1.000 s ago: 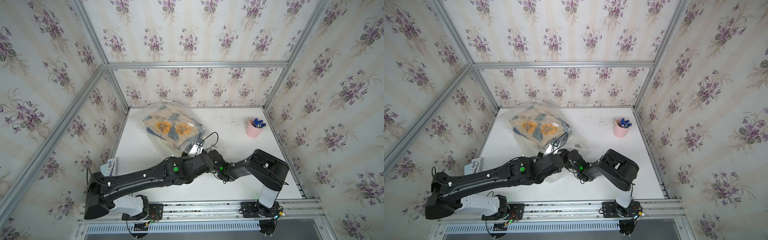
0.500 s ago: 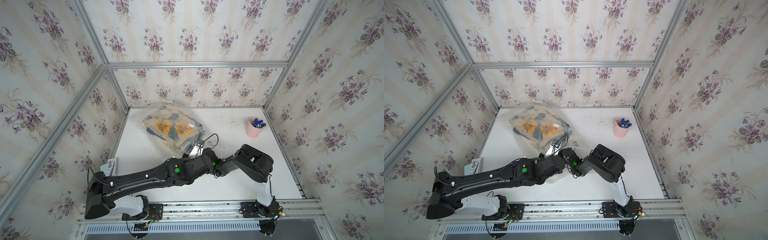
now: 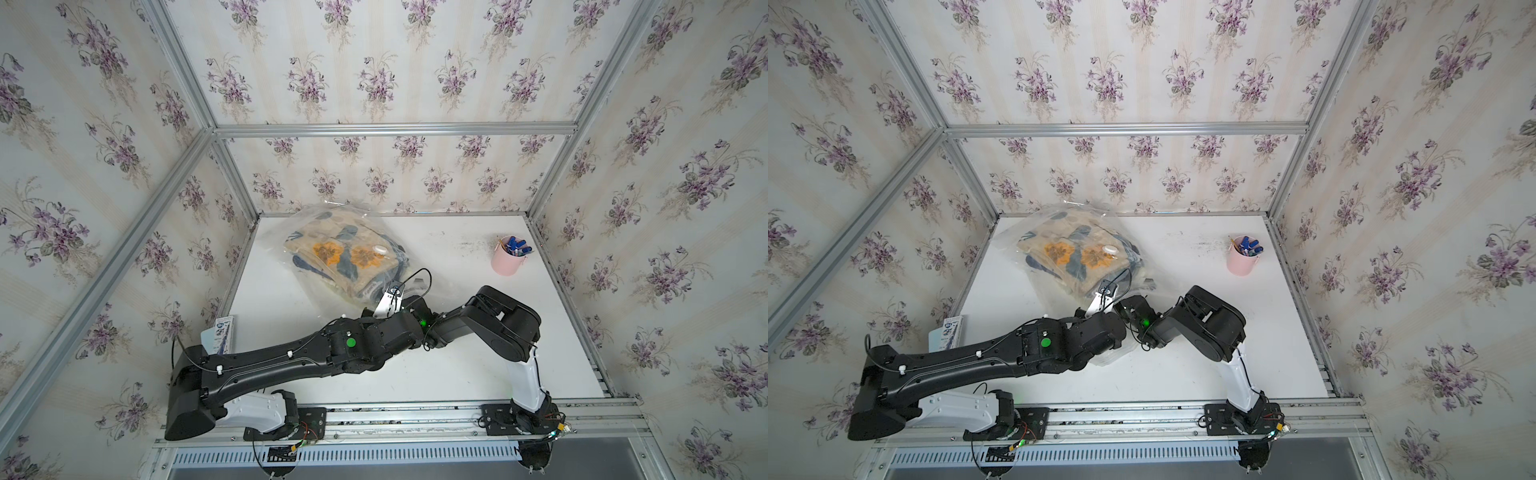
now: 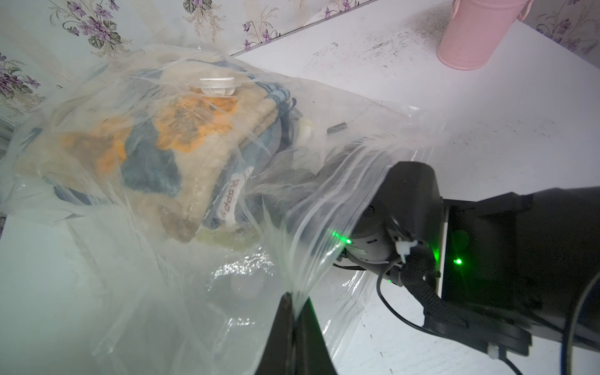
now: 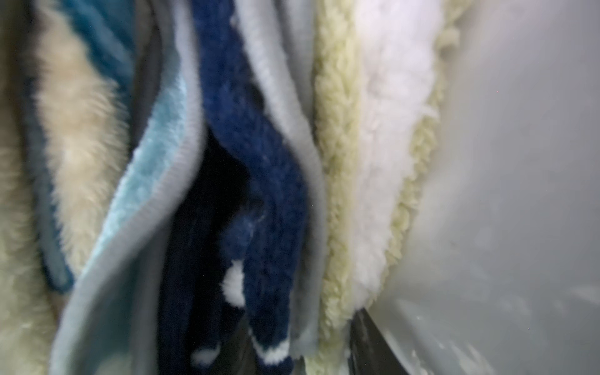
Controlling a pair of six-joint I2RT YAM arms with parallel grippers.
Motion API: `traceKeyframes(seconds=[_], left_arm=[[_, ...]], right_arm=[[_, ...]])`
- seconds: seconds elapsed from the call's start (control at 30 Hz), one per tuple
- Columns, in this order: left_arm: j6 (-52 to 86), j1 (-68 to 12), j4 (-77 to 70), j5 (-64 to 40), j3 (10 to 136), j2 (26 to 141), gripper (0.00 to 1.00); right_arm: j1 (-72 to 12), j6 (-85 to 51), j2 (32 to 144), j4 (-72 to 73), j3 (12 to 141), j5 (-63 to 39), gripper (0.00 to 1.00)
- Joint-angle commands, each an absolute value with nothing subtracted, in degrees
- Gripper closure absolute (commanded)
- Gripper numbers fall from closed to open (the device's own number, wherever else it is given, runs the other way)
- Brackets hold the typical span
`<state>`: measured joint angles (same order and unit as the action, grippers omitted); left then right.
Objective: Take the blanket out of the vacuum bag
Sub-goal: Move the blanket to the vacuum bag.
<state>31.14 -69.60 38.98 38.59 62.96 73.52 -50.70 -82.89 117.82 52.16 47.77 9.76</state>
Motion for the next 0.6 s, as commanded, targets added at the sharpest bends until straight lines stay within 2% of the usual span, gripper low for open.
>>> traceKeyframes(seconds=[0.0,0.17,0.3,0.37,0.47,0.5,0.57], left_arm=[[33.3,-69.6,40.1,39.4,62.3,72.4,1.00],[34.2,-69.7,41.2,40.1,62.1,71.6,1.00],[34.9,-69.6,41.4,40.1,61.7,71.6,1.00],[35.2,-69.6,41.6,39.9,61.6,71.8,1.00],[35.8,-69.6,42.5,40.1,61.5,71.8,1.00],[35.9,-69.6,42.7,40.3,61.4,71.7,1.00],[36.0,-69.6,42.9,40.6,61.1,71.3,1.00]], right_arm=[[-50.7,-82.2,117.4,51.1,48.0,11.0,0.51],[-50.8,-82.9,117.4,49.8,48.1,10.2,0.37],[-50.8,-82.6,119.1,45.5,51.1,9.9,0.37],[-50.8,-82.9,120.4,45.9,52.0,9.6,0.43],[-50.8,-83.6,121.8,47.7,52.2,8.4,0.57],[-50.7,-83.5,122.0,48.2,52.4,8.1,0.64],[-50.8,-82.5,121.6,48.7,52.5,8.0,0.84]])
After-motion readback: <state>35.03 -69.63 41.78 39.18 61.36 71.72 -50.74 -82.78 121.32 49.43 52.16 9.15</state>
